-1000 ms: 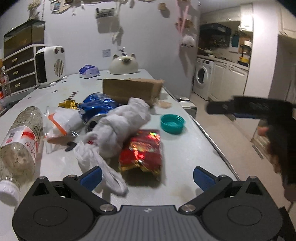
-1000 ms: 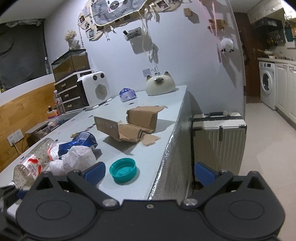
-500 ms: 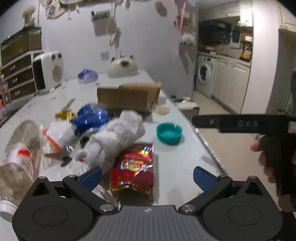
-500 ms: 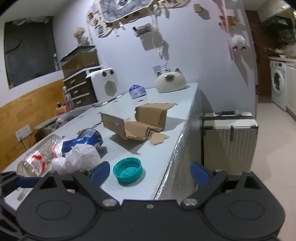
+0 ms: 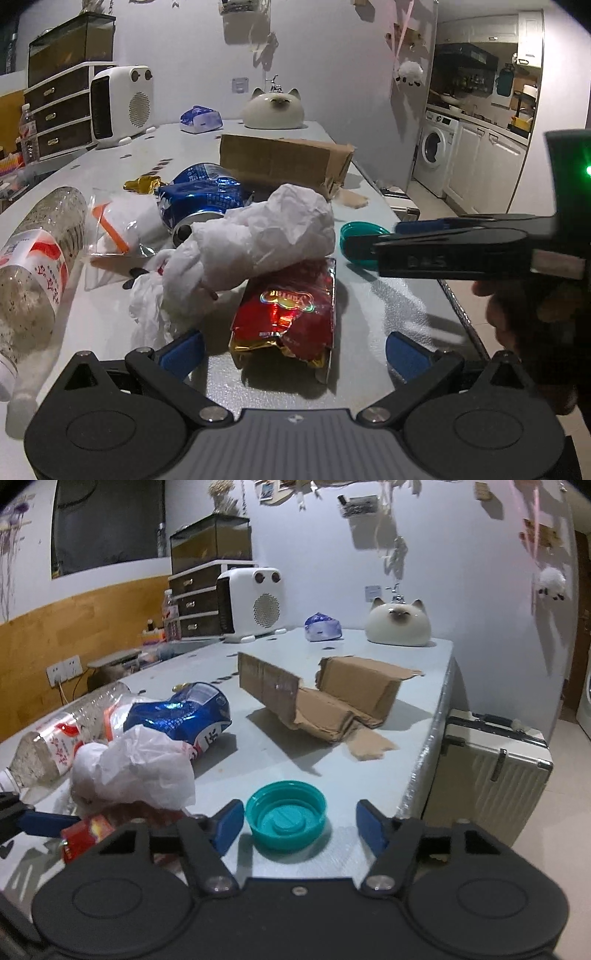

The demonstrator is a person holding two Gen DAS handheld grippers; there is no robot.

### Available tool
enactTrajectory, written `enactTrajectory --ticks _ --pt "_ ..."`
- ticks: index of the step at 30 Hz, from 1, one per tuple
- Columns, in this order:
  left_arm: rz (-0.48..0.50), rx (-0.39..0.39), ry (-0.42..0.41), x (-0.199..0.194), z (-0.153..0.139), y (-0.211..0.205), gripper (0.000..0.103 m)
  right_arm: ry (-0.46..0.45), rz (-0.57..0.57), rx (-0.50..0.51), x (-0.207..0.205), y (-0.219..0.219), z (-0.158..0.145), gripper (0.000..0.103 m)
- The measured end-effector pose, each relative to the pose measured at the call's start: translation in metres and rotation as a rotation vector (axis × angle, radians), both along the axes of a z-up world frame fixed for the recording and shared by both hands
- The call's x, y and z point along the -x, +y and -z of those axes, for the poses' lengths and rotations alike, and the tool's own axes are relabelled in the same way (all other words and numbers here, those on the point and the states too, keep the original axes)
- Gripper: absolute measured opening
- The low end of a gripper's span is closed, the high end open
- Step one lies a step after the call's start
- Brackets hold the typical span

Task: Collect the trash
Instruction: 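Grasp the teal bottle cap with the right tool while the left tool grasps the red snack packet, then carry the teal cap and red packet with both tools over the wastebasket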

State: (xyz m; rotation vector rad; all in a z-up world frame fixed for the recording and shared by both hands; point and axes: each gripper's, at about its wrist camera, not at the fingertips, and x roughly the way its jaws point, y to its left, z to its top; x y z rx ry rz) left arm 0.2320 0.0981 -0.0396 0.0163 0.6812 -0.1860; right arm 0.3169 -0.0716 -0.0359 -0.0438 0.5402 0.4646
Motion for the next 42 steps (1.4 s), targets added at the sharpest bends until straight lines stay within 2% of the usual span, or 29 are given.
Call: enactTrajectory --ticks 2,6,8,11,17,27,30,33,42 --pt "-0.011 -0.02 0.003 0.0 0.0 -0.002 0.103 -0.001 -0.012 0.011 -0.001 0.005 0.001 0.05" --pt "-0.077 -0.065 0.0 0.003 0.0 -0.006 0.102 -0.024 -0.014 0.032 0.01 0.005 0.003 0.05" --pt "-0.091 -0.071 -0.023 0.007 -0.003 -0.007 0.093 -0.027 -0.014 0.028 0.018 0.002 0.003 0.05" --pt "-0.062 -0.086 -0.033 0.007 -0.004 -0.012 0.082 -0.026 -0.012 0.009 0.031 -0.004 0.004 0.05" --pt "-0.035 -0.102 -0.052 0.005 -0.005 -0.019 0.067 -0.02 -0.023 -0.004 0.057 -0.011 0.004 0.05" --pt "-0.082 -0.075 -0.027 -0.013 -0.006 -0.01 0.064 -0.025 -0.032 0.012 0.086 -0.016 0.003 0.05" --pt "-0.071 -0.063 -0.025 -0.013 -0.006 -0.011 0.058 -0.018 -0.033 0.011 0.091 -0.016 0.002 0.05" --pt "-0.064 -0.07 -0.025 -0.01 -0.007 -0.014 0.054 -0.008 -0.021 0.009 0.094 -0.017 0.001 0.05" --pt "-0.078 -0.015 -0.006 0.024 -0.011 -0.019 0.051 0.022 0.018 0.006 0.109 -0.024 -0.005 0.05"
